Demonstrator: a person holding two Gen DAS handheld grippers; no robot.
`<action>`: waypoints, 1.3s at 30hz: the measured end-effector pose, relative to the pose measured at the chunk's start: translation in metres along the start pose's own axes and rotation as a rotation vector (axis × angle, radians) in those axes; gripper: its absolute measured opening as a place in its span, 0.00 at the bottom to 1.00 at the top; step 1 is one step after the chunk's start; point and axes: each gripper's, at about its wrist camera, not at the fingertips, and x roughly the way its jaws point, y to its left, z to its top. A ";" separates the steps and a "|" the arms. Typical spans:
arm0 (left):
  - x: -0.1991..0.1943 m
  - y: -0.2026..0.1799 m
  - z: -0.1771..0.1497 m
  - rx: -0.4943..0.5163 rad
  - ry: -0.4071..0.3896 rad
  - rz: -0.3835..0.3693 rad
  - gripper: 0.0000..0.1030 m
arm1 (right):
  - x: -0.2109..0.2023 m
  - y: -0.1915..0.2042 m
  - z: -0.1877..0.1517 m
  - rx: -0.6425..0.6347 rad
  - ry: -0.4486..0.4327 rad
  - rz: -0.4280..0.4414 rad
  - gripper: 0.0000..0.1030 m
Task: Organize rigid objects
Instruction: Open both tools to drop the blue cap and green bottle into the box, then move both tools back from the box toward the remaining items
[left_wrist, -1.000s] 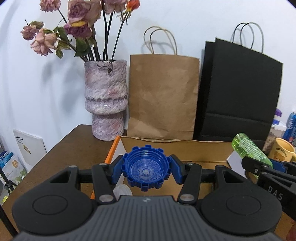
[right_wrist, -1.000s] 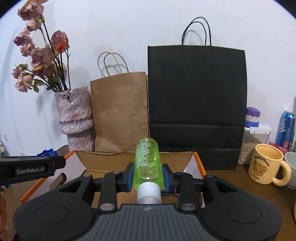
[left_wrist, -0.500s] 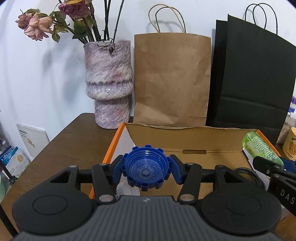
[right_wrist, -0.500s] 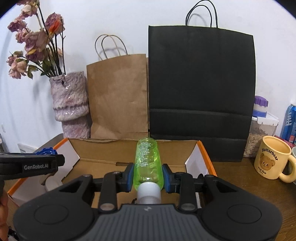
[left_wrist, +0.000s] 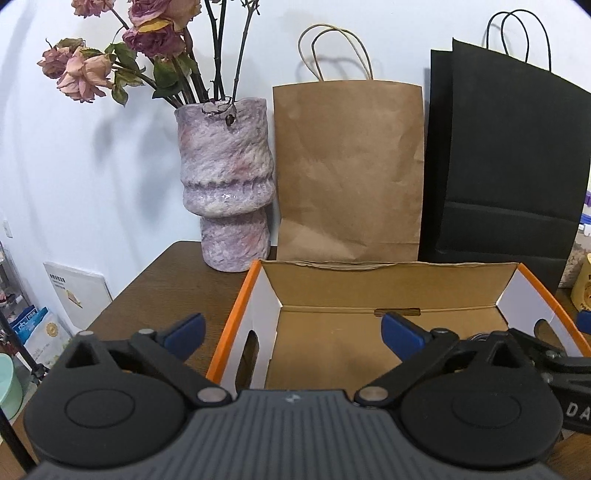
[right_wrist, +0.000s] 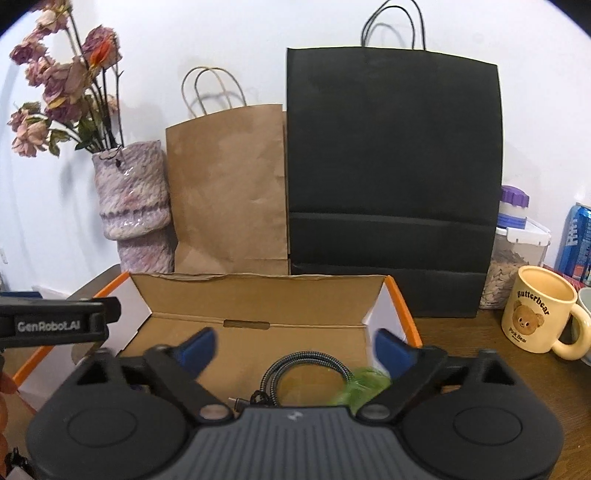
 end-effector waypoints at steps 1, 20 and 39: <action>-0.001 0.000 0.000 -0.002 -0.002 -0.006 1.00 | -0.001 -0.001 0.001 0.000 -0.001 -0.002 1.00; -0.033 0.011 -0.001 -0.016 -0.028 -0.026 1.00 | -0.040 0.001 0.000 -0.049 -0.042 -0.012 1.00; -0.112 0.033 -0.030 -0.027 -0.065 -0.073 1.00 | -0.138 -0.008 -0.027 -0.079 -0.113 0.006 1.00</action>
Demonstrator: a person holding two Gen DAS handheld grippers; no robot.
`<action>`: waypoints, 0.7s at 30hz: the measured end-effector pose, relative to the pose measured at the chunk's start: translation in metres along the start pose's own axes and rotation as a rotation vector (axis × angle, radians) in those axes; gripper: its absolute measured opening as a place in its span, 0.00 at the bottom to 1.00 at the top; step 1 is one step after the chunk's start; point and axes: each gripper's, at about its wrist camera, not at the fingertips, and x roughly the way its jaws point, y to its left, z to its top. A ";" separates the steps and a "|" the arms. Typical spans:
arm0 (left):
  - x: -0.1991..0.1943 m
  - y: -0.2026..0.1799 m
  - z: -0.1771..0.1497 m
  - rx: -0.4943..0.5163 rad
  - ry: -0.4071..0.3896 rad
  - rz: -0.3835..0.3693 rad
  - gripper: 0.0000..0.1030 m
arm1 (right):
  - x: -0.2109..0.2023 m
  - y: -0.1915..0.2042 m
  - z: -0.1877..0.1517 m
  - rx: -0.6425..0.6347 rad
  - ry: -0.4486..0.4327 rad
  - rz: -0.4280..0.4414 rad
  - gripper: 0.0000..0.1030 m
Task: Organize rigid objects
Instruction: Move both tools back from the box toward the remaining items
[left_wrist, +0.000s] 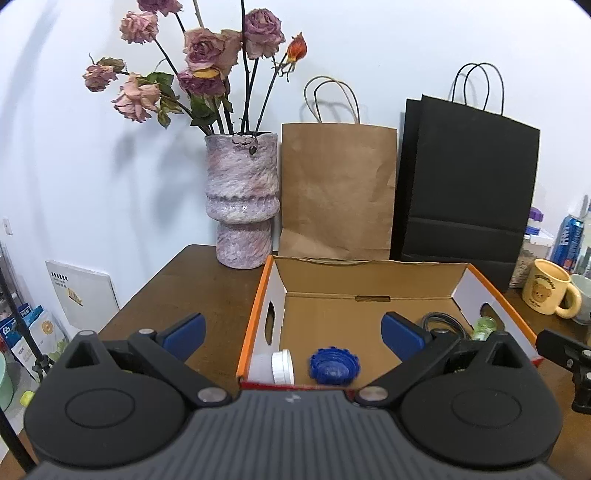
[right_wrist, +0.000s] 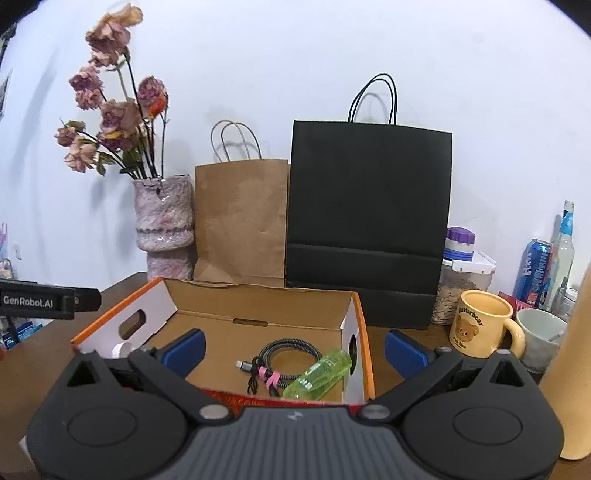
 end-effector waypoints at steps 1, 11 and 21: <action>-0.005 0.001 -0.002 -0.001 -0.001 -0.003 1.00 | -0.006 0.000 -0.001 0.002 -0.005 0.008 1.00; -0.047 0.013 -0.025 -0.015 0.012 -0.008 1.00 | -0.048 -0.001 -0.022 0.012 0.004 0.014 1.00; -0.069 0.033 -0.059 -0.018 0.053 0.008 1.00 | -0.079 0.003 -0.059 -0.017 0.062 0.009 1.00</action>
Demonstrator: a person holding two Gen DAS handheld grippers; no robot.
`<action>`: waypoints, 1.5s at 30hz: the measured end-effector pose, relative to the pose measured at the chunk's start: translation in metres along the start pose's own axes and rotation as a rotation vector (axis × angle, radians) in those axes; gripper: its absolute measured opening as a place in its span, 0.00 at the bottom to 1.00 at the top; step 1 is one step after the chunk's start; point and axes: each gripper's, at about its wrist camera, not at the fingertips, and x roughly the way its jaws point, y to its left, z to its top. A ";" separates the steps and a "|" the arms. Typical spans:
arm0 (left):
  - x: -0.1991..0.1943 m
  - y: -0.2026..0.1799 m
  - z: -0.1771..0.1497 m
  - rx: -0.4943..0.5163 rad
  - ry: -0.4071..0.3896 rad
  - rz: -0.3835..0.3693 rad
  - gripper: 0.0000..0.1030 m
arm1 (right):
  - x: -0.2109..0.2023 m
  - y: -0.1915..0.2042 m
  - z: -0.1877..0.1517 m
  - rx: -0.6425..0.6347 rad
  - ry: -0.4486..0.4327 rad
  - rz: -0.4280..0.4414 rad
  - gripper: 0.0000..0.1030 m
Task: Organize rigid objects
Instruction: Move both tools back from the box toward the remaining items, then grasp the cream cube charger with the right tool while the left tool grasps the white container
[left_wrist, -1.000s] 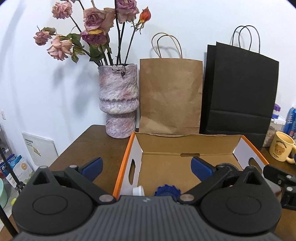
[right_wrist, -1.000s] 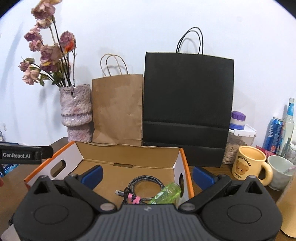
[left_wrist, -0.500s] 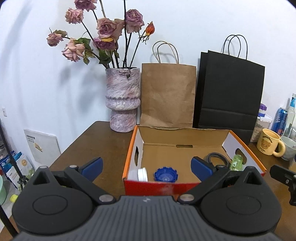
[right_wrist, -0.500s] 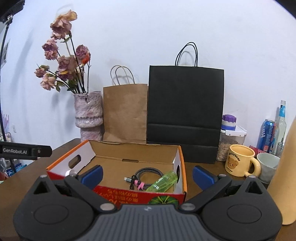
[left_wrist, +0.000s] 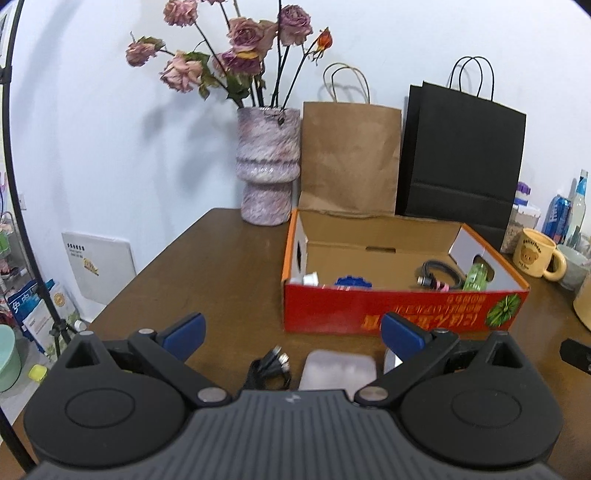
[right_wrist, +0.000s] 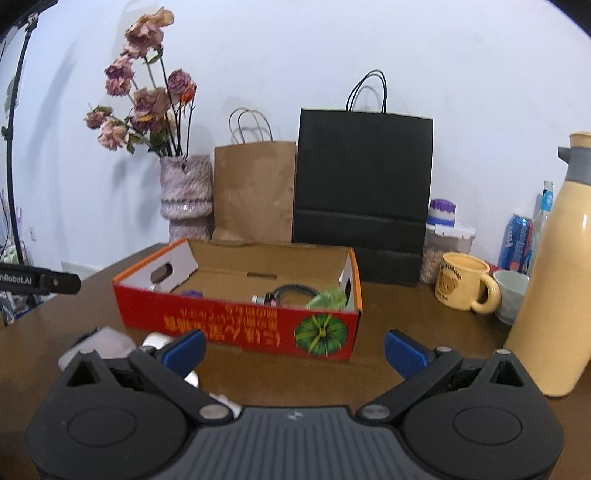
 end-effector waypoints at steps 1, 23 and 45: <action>-0.001 0.002 -0.003 0.001 0.004 0.000 1.00 | -0.002 0.001 -0.004 -0.002 0.006 0.001 1.00; -0.010 0.029 -0.054 0.028 0.092 -0.015 1.00 | 0.003 0.055 -0.041 -0.075 0.130 0.098 1.00; -0.002 0.039 -0.058 -0.011 0.099 -0.062 1.00 | 0.066 0.074 -0.042 -0.048 0.234 0.142 0.37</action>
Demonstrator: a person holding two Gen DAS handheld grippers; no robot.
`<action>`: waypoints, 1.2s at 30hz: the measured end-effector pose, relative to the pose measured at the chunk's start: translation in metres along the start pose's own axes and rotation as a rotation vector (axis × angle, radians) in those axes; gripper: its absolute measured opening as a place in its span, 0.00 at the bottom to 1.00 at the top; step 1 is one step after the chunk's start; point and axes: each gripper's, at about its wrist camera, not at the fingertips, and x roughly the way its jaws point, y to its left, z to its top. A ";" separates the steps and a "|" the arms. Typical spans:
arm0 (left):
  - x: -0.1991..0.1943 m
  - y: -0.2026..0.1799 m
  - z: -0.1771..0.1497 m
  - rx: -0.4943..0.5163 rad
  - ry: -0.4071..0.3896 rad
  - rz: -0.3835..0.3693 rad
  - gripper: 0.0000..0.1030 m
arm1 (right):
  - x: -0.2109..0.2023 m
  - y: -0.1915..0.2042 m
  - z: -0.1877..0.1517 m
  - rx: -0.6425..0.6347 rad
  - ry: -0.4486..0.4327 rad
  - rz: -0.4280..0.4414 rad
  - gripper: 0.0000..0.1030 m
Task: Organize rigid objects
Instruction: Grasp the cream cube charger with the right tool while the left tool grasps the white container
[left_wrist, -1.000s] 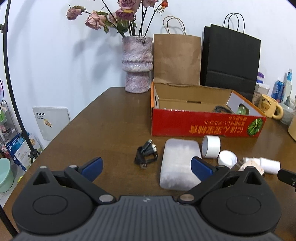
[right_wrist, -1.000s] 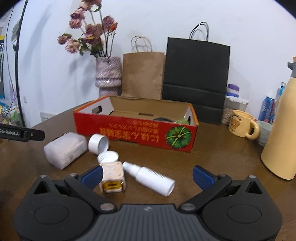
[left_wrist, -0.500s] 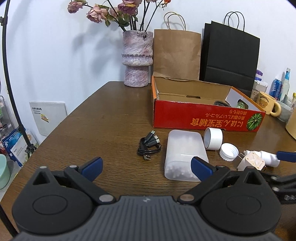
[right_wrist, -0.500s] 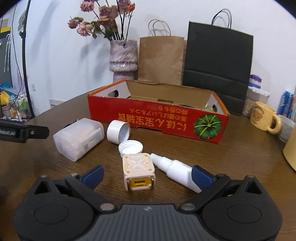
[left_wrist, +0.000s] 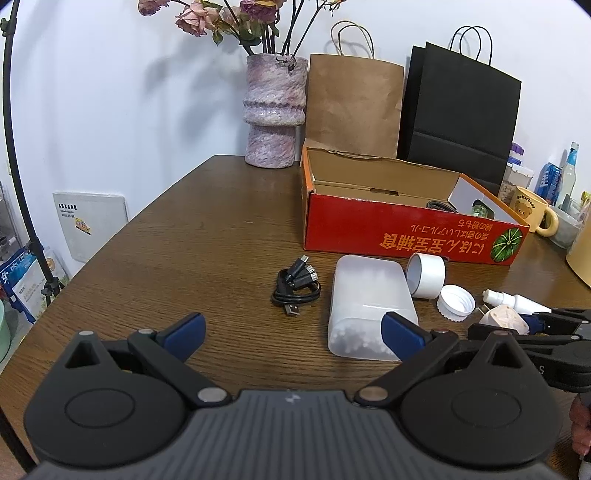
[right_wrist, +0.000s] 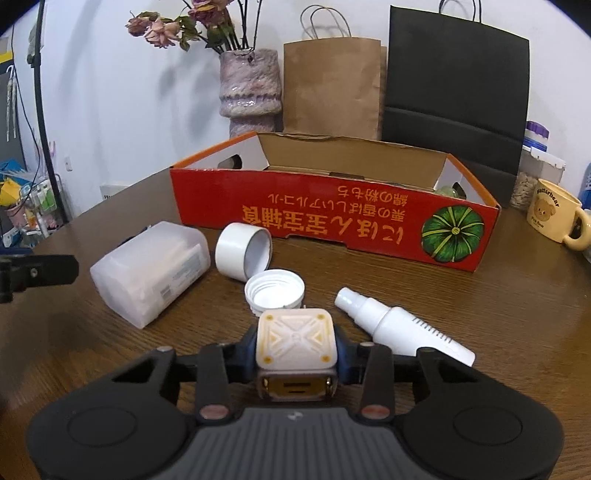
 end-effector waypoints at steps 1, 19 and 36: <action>0.000 0.000 0.000 0.000 0.000 0.000 1.00 | 0.000 0.001 -0.001 -0.003 -0.006 -0.004 0.37; 0.003 -0.014 0.006 0.031 0.000 0.022 1.00 | -0.026 -0.012 0.003 0.023 -0.129 -0.033 0.37; 0.020 -0.049 0.020 0.092 0.017 0.022 1.00 | -0.048 -0.079 0.005 0.133 -0.213 -0.131 0.37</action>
